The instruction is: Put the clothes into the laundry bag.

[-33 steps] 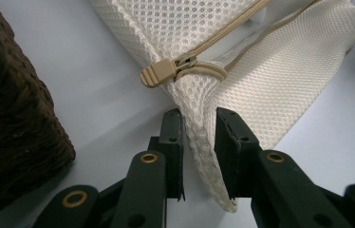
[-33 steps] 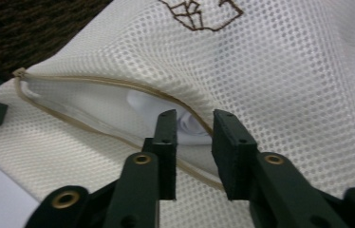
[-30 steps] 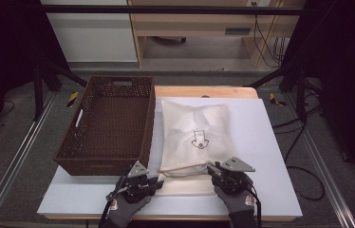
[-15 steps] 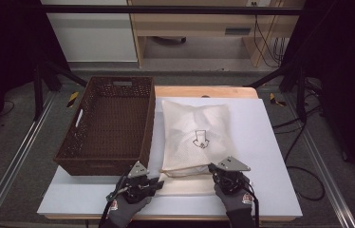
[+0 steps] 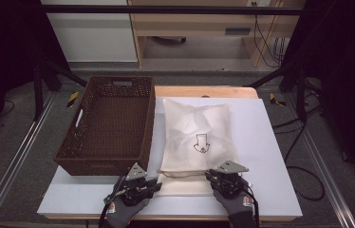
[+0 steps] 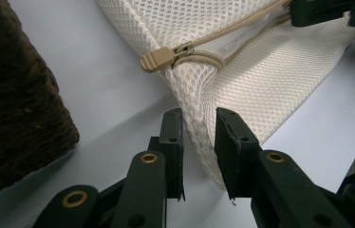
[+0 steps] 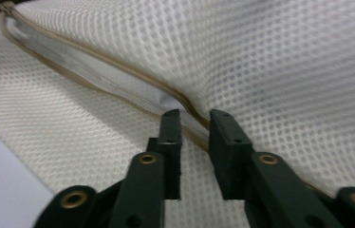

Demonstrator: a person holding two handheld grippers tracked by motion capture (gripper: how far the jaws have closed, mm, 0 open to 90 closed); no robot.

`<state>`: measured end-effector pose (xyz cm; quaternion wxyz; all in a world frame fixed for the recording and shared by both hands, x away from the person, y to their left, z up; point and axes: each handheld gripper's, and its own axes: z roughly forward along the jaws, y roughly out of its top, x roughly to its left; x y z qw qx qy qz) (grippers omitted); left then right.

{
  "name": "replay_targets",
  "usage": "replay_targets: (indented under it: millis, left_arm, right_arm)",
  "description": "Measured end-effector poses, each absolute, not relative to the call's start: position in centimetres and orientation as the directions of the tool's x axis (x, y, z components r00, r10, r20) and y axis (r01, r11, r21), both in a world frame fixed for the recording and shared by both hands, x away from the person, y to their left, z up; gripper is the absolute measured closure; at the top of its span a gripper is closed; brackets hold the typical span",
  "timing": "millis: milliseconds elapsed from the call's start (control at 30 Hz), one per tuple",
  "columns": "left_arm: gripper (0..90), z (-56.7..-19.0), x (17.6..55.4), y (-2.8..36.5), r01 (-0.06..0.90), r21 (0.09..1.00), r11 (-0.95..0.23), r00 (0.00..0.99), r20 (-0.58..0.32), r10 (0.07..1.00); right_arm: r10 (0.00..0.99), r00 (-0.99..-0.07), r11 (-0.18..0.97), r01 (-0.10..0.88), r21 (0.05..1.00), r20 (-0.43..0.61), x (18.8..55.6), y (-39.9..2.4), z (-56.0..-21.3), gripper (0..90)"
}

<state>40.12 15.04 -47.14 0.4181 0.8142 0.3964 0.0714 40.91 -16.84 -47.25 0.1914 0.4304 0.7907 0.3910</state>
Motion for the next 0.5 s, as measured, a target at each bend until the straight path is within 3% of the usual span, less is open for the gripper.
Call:
replay_targets:
  millis: [133, 300, 467, 500]
  left_arm:
    - [68.8, -46.9, 40.1, 15.7, 0.582, 0.745, -0.325, 0.670, -0.214, 0.711]
    - [69.4, -46.9, 40.5, 15.5, 0.574, 0.745, -0.339, 0.679, -0.202, 0.706]
    - [72.0, -47.3, 41.2, 15.2, 0.587, 0.738, -0.334, 0.676, -0.220, 0.703]
    - [73.1, -47.4, 41.3, 15.2, 0.594, 0.735, -0.327, 0.674, -0.233, 0.701]
  right_arm:
    - [0.863, -0.502, 0.238, 0.517, 0.822, 0.065, 40.2, -19.9, -45.8, 68.6]
    - [0.944, -0.329, 0.177, 0.587, 0.790, 0.033, 40.3, -24.3, -46.6, 65.6]
    - [0.945, -0.317, 0.153, 0.640, 0.753, 0.077, 40.8, -25.2, -48.0, 64.5]
    - [0.943, -0.319, 0.145, 0.649, 0.747, 0.094, 40.9, -25.1, -48.1, 68.7]
